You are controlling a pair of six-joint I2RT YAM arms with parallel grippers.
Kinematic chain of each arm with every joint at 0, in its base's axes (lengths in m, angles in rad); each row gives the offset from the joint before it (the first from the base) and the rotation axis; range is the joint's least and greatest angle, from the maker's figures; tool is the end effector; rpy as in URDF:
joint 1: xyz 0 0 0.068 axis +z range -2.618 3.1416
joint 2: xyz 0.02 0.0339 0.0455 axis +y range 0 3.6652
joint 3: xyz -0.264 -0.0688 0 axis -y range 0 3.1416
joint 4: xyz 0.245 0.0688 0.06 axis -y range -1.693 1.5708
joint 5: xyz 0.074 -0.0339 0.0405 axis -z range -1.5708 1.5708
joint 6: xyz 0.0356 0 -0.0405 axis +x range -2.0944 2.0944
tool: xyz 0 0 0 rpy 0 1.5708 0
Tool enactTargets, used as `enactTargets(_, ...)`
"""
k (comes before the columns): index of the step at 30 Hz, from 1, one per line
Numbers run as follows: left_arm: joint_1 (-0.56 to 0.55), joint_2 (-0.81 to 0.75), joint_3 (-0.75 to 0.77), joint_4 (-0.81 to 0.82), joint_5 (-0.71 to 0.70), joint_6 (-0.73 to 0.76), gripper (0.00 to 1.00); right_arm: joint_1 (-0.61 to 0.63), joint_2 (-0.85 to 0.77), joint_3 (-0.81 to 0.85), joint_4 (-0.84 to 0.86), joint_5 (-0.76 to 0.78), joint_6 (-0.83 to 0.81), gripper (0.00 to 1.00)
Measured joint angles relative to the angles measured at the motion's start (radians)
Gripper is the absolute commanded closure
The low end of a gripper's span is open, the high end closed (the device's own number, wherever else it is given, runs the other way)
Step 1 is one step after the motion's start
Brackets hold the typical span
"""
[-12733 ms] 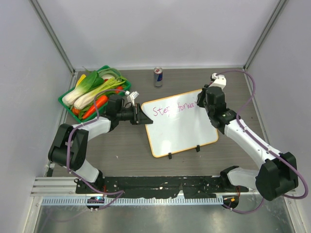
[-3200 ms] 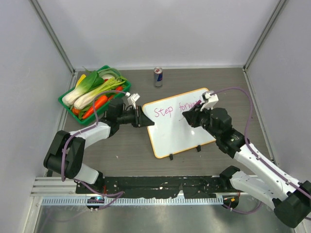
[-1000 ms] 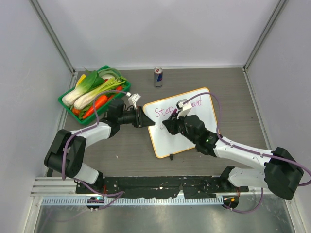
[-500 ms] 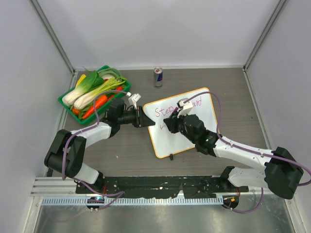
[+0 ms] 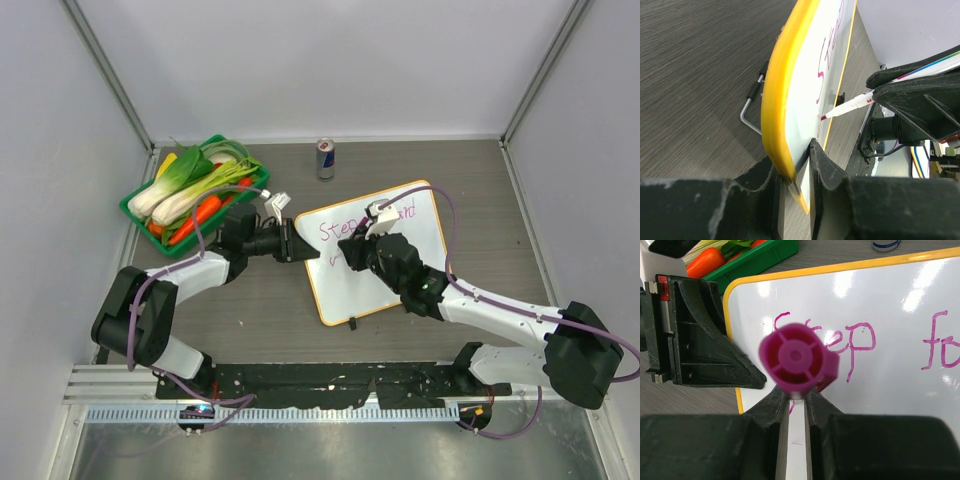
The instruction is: Write a sentence on the whiteboard
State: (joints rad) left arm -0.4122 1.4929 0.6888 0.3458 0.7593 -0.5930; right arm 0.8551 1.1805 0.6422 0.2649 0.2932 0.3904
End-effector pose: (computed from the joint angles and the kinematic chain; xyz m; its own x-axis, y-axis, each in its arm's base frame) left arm 0.2670 -0.1435 0.1977 -0.8147 -0.0862 -0.5735 0.4835 0.4451 -0.7538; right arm 0.1815 0.1930 0.2544 -0.3693 0.1305 -0.9201 -0.4318 0.8526 0.2943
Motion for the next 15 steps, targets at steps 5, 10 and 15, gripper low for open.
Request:
enactTargets(5,0.000,0.001,0.001,-0.003,-0.001,0.000,1.00,0.000,0.000,0.000,-0.002,-0.001,0.000,0.99)
enactTargets(10,0.000,0.002,0.003,-0.006,-0.001,0.000,1.00,0.000,-0.003,-0.001,-0.005,-0.004,0.000,0.99)
enactTargets(15,-0.001,0.003,0.005,-0.007,-0.001,0.001,1.00,-0.001,-0.010,-0.008,-0.008,-0.007,0.000,0.99)
